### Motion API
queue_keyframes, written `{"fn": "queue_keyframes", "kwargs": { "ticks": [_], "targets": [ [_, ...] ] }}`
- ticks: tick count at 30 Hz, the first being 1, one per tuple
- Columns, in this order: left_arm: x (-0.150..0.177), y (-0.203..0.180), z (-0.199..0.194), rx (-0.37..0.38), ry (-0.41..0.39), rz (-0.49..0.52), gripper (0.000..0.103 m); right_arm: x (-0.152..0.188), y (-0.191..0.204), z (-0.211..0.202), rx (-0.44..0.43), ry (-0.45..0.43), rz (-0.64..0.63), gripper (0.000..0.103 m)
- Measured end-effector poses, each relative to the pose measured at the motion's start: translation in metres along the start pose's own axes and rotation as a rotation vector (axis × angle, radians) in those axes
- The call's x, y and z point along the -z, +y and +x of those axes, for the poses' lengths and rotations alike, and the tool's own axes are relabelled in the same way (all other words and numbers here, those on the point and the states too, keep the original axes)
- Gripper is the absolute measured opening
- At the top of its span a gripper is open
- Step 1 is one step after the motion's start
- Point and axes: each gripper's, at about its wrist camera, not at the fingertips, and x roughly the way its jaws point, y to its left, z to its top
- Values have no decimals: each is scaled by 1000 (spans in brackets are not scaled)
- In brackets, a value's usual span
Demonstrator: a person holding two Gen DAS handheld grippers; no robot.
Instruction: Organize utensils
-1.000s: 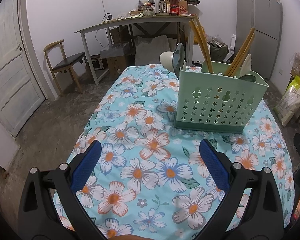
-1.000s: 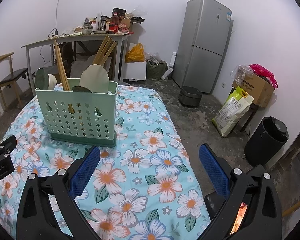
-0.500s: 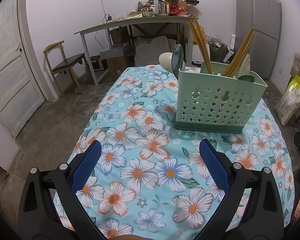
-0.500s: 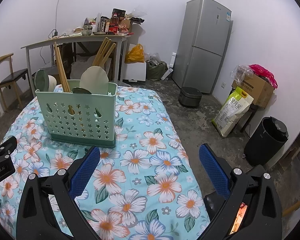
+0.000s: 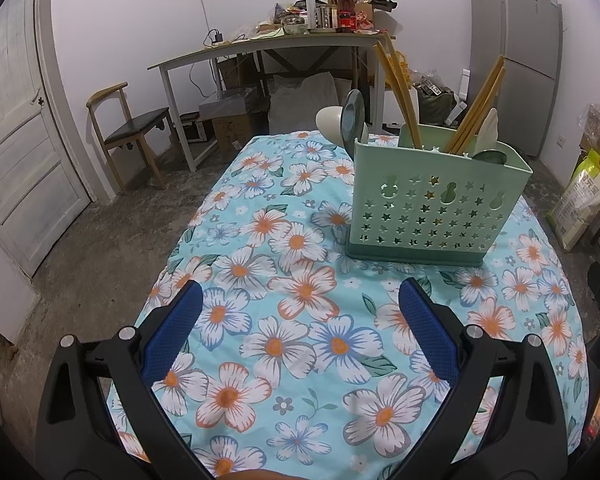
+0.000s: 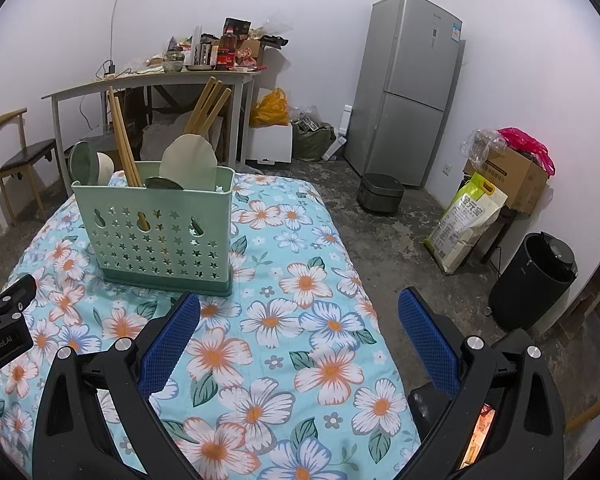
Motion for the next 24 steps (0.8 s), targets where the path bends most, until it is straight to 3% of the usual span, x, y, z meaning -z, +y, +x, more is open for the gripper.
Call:
{"fn": "queue_keyframes", "kwargs": {
  "ticks": [24],
  "targets": [
    [0,0,0,1,2,3,95,0,2,-2,-5,0,-3,97]
  ]
}}
